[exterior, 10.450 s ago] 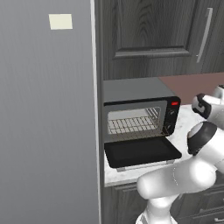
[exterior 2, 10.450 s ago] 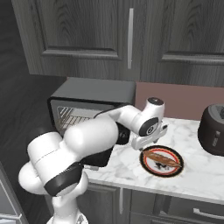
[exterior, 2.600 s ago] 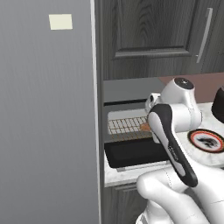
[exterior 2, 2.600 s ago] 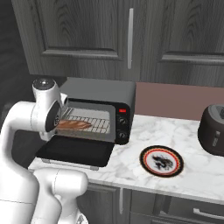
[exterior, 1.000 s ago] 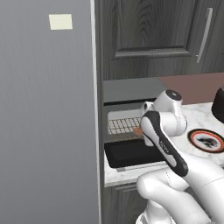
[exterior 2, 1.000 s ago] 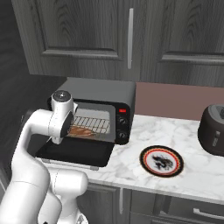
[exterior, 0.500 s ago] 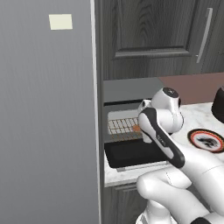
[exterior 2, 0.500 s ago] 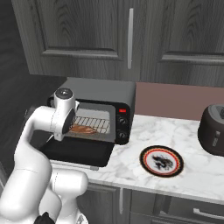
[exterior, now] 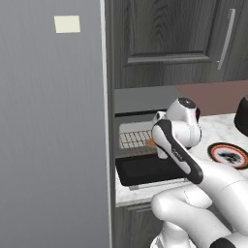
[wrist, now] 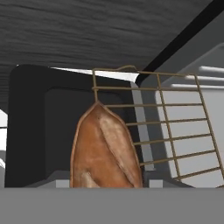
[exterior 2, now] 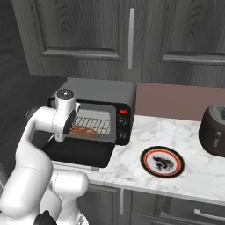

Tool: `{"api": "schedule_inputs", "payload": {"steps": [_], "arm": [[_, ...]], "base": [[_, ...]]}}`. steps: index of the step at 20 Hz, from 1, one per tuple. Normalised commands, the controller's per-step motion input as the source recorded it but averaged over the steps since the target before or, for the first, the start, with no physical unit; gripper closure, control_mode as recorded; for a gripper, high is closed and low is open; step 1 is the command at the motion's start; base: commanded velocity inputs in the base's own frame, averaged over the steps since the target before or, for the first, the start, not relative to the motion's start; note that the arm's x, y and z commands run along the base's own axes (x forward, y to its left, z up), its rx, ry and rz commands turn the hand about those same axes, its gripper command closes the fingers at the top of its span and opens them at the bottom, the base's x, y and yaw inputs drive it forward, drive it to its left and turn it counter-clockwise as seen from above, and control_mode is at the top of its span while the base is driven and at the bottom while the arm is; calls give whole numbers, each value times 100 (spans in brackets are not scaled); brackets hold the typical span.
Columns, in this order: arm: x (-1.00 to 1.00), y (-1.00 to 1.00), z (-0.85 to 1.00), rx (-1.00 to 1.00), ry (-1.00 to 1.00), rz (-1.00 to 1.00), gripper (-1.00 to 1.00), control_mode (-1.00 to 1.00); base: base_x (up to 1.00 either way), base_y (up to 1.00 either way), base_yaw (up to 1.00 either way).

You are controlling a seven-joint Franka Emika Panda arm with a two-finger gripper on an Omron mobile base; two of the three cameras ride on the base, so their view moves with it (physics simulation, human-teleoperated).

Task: Pull the toaster oven rack outwards. Pick up the baguette from the plate and place it on the toaster oven rack. Close the toaster oven door fully and set the temperature to the lowest setting.

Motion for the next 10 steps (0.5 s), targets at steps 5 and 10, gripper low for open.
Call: {"api": "schedule_inputs", "payload": {"steps": [5, 10], "arm": [[0, 0, -21, 0, 0, 0, 100, -100], [2, 0, -20, 0, 0, 0, 100, -100]], "base": [[0, 0, 0], [0, 0, 0]]}}
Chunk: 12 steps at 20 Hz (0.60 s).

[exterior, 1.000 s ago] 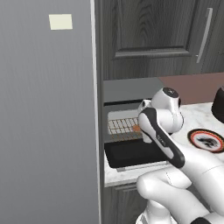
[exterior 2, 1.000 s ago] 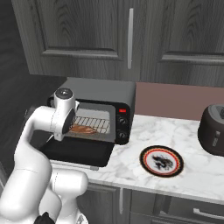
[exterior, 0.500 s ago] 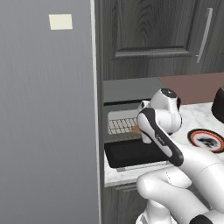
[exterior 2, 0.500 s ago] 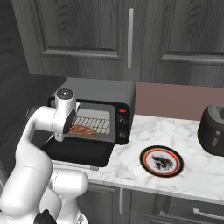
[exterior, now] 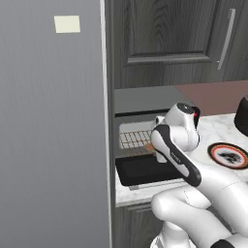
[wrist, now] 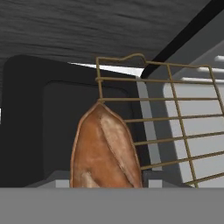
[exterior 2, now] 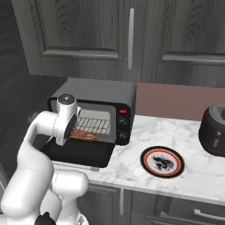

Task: Pull the toaster oven rack outwards. Pick up the baguette from the plate and place it on the toaster oven rack. Close the toaster oven door fully and set the temperature to the lowest setting.

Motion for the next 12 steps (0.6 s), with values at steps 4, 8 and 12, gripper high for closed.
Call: {"api": "schedule_inputs", "payload": {"steps": [4, 8, 12], "arm": [[2, 0, -10, 0, 0, 0, 100, -100], [8, 0, 0, 0, 0, 0, 100, -100], [19, 0, 7, 0, 0, 0, 100, -100]], "base": [[0, 0, 0], [0, 0, 0], [0, 0, 0]]}}
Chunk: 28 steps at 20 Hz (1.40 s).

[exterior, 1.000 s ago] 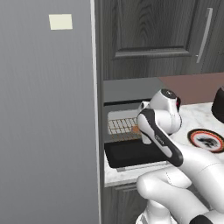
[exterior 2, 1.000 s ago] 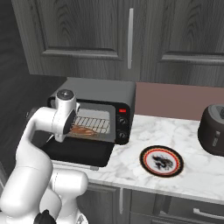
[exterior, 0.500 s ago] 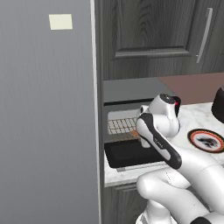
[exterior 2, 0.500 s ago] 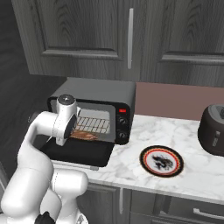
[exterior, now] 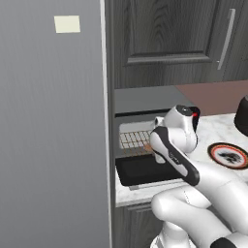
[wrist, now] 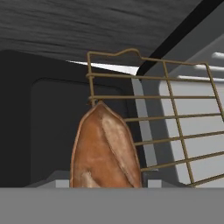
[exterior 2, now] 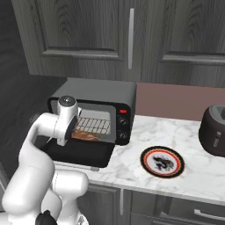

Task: Pull the toaster oven rack outwards. Pick up the baguette from the plate and place it on the toaster oven rack. Close the toaster oven door fully and set the temperature to the lowest setting.

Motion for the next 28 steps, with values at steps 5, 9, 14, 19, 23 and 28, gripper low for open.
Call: {"api": "schedule_inputs", "payload": {"steps": [5, 9, 14, 19, 23, 28], "arm": [[32, 0, 3, 0, 0, 1, 100, -100], [31, 3, 0, 0, 0, 4, 100, -100], [18, 7, 0, 0, 0, 7, 100, -100], [-1, 8, 0, 0, 0, 7, 100, -100], [-1, 13, 0, 0, 0, 11, 100, -100], [0, 1, 0, 0, 0, 4, 100, -100]], "base": [[0, 0, 0], [0, 0, 0], [0, 0, 0], [0, 0, 0], [0, 0, 0], [0, 0, 0]]}}
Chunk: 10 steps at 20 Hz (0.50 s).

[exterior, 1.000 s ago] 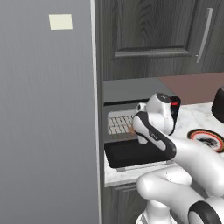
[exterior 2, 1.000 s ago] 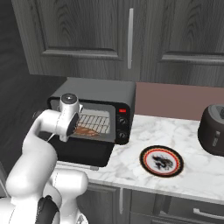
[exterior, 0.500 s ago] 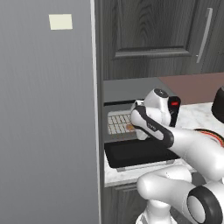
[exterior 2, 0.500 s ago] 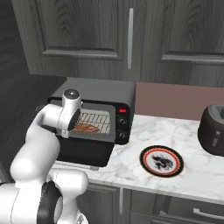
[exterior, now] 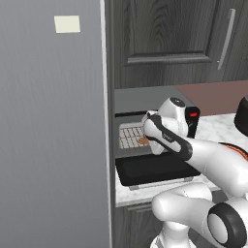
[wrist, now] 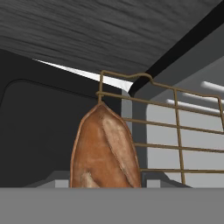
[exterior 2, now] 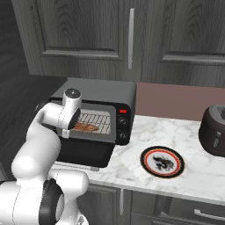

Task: Pull the toaster oven rack outwards. Pick up the baguette from the plate and place it on the toaster oven rack. Close the toaster oven door fully and set the temperature to the lowest setting.

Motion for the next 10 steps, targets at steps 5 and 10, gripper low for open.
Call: {"api": "schedule_inputs", "payload": {"steps": [5, 10], "arm": [[0, 0, 0, 0, 0, 0, -100, -100], [0, 0, 0, 0, 0, 0, -100, -100]], "base": [[0, 0, 0], [0, 0, 0]]}}
